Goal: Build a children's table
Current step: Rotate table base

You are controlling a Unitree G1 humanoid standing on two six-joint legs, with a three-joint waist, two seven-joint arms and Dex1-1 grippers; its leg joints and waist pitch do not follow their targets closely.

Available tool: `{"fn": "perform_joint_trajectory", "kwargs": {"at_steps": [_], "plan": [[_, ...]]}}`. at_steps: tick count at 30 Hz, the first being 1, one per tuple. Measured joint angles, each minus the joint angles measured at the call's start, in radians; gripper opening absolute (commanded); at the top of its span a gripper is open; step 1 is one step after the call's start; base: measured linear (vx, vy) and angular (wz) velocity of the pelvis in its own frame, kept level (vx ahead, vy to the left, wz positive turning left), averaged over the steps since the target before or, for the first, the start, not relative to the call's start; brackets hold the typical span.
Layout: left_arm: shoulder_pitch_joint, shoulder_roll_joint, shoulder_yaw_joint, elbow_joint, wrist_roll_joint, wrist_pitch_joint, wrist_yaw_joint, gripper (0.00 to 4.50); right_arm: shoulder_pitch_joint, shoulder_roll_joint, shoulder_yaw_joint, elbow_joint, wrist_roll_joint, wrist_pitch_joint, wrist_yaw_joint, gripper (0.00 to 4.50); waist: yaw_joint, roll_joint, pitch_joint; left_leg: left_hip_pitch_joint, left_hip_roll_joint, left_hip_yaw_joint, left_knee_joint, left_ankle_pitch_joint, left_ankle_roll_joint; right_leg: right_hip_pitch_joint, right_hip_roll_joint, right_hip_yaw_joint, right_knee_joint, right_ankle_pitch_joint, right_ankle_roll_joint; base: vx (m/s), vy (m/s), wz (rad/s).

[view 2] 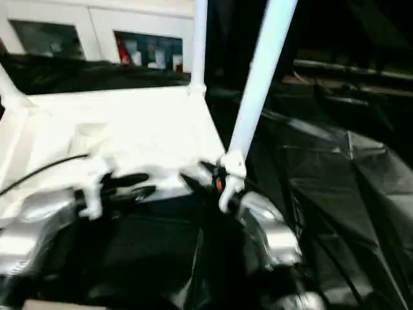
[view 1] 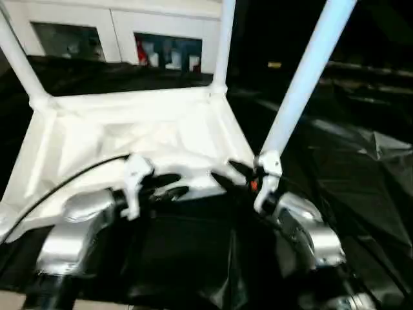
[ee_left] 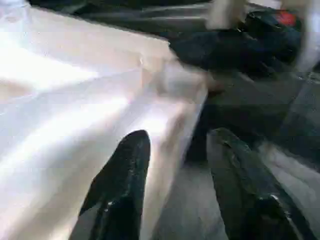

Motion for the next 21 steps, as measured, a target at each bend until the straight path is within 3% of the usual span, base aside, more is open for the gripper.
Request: {"fn": "perform_joint_trajectory", "kwargs": {"at_steps": [4,9,14,21], "plan": [[0.106,0.020,0.019,-0.059,-0.022,0.031,0.005,2.58,-0.071,-0.008,-0.085,0.105,-0.020,-0.043,-0.175,3.34,0.019,-0.005,0.002,-0.001,0.000,0.002,0.000,0.001,-0.001,0.002,0.000,0.000,0.000,0.000,0.000,0.000,0.000,0.00],[0.186,0.043,0.049,-0.137,-0.050,0.073,0.028,2.91,-0.140,-0.009,-0.119,0.218,-0.021,-0.093,-0.275,3.34,0.017,-0.006,0.002,0.000,0.000,0.001,0.000,0.002,-0.003,0.002,0.001,0.000,0.002,0.000,0.001,0.000,0.000,0.00],[0.270,0.081,0.090,-0.181,-0.087,0.098,0.023,3.26,-0.197,-0.035,-0.156,0.318,-0.022,-0.134,-0.329,3.34,0.027,-0.007,0.001,-0.001,0.000,0.001,0.001,0.002,-0.003,0.002,0.001,-0.001,0.002,0.000,0.001,0.000,0.000,0.00],[0.413,0.174,0.146,-0.233,-0.128,0.131,-0.040,3.83,-0.262,-0.096,-0.187,0.456,-0.022,-0.182,-0.351,3.34,0.028,-0.008,0.002,-0.001,0.000,0.001,0.004,0.002,-0.003,0.002,0.001,0.000,0.005,0.000,0.001,0.000,0.000,0.00]]}}
